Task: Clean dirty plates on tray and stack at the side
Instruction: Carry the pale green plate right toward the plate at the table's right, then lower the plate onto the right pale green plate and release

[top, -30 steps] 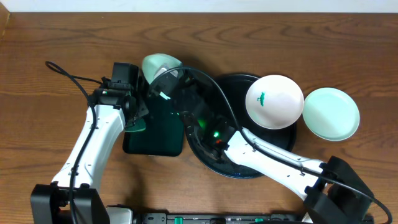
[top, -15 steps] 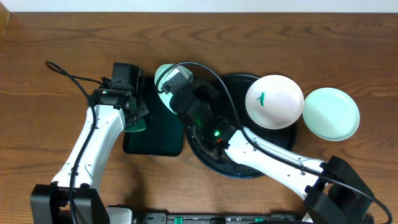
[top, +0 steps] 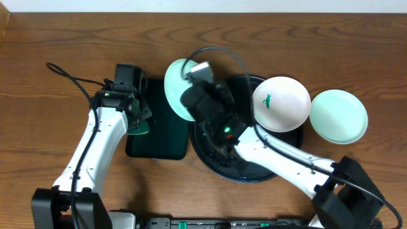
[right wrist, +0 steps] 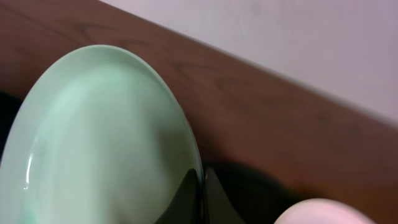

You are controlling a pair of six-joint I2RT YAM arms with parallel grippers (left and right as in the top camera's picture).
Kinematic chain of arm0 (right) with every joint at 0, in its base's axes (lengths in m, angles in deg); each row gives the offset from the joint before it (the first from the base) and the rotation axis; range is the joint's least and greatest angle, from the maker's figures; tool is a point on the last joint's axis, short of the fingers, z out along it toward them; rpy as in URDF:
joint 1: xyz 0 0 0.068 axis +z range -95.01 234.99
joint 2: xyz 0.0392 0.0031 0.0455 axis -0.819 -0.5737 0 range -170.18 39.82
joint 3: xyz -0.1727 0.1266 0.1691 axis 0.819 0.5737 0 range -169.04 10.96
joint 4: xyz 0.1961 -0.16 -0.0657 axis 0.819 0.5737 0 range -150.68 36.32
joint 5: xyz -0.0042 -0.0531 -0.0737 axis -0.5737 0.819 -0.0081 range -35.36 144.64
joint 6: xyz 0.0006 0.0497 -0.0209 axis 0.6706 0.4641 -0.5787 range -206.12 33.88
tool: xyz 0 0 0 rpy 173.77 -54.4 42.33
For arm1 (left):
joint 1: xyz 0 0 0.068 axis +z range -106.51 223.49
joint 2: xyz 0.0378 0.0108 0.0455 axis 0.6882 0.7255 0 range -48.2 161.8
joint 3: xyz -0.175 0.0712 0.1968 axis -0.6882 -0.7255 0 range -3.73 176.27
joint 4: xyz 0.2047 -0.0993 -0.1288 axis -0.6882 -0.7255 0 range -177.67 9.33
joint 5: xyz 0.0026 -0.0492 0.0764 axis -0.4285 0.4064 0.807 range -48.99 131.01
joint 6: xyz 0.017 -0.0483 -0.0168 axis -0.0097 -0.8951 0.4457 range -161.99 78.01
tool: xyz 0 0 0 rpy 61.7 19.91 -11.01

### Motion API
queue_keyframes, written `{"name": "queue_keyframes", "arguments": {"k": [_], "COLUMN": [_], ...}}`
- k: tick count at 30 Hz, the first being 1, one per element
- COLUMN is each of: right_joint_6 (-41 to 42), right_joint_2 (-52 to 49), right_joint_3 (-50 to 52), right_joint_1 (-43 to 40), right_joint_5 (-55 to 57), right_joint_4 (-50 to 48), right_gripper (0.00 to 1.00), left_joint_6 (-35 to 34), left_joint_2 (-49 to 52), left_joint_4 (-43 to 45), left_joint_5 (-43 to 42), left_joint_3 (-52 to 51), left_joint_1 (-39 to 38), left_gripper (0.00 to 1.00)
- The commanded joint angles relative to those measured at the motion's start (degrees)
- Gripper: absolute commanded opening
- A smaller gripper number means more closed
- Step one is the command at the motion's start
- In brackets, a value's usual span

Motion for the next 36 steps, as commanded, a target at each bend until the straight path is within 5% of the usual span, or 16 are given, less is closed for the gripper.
{"name": "queue_keyframes", "arguments": {"k": [1, 9, 17, 27, 36], "right_joint_6": [14.93, 21.33, 24.76, 24.76, 24.52], "right_joint_2": [1.53, 14.56, 24.22, 24.76, 24.55], "right_joint_3": [-0.94, -0.94, -0.94, -0.92, 0.02], "right_joint_1": [-2.71, -14.19, -32.61, -58.73, -72.24], "right_joint_5": [-7.23, -19.39, -20.68, -20.68, -20.44], "right_joint_4": [1.77, 9.33, 27.74, 42.01, 47.84], "right_gripper": [0.01, 0.01, 0.01, 0.01, 0.02], "left_joint_6": [-0.07, -0.07, -0.04, -0.07, -0.07], "left_joint_2": [-0.76, -0.76, -0.76, -0.76, -0.76], "left_joint_4": [0.11, 0.11, 0.09, 0.09, 0.11], "left_joint_5": [0.52, 0.52, 0.52, 0.52, 0.50], "left_joint_3": [-0.07, -0.07, -0.07, -0.07, -0.07], "left_joint_1": [0.20, 0.20, 0.20, 0.20, 0.20], "left_gripper": [0.07, 0.07, 0.08, 0.07, 0.07]}}
